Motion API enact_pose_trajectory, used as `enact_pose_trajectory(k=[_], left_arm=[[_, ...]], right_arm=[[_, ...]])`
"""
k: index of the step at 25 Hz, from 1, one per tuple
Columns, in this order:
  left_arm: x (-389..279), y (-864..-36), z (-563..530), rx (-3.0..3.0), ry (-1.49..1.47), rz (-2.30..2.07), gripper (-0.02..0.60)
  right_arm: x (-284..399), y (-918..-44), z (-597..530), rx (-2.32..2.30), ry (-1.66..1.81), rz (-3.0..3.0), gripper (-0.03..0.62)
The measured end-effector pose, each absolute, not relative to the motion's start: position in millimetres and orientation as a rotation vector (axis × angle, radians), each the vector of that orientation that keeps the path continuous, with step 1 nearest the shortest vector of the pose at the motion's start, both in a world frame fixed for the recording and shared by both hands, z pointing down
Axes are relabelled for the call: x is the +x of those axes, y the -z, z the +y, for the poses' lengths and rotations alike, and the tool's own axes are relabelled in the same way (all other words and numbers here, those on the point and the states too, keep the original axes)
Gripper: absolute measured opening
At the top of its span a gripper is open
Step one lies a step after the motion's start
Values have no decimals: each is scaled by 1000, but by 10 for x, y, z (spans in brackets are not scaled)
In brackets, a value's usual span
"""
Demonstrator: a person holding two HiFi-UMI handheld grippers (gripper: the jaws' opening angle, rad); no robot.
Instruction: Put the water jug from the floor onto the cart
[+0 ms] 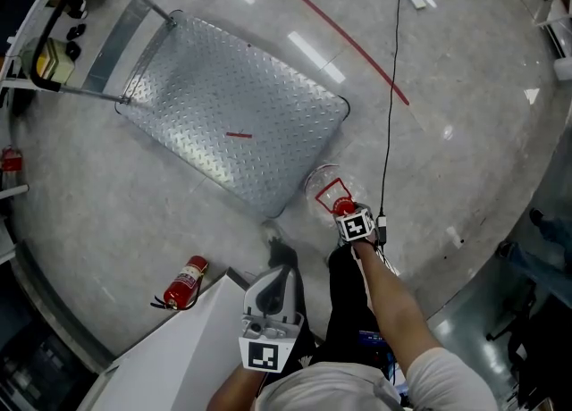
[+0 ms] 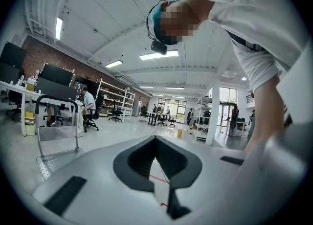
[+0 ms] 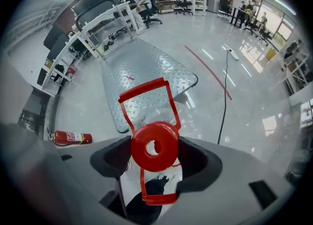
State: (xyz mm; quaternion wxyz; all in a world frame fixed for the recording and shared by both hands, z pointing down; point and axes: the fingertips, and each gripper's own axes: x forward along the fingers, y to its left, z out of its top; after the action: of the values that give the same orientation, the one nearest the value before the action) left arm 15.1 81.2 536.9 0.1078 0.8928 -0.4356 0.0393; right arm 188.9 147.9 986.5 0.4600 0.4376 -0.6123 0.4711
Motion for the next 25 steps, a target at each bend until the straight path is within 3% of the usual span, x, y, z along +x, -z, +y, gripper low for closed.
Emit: enact_pose_trajectory(k=[12, 25], left_arm=[[10, -5315, 754, 2611, -81, -1331, 3], [-292, -4643, 547, 2629, 121, -1445, 3]], right_arm=[[1748, -9611, 1507, 1036, -1101, -1507, 293], [1494, -8464, 1580, 899, -1050, -1538, 293]])
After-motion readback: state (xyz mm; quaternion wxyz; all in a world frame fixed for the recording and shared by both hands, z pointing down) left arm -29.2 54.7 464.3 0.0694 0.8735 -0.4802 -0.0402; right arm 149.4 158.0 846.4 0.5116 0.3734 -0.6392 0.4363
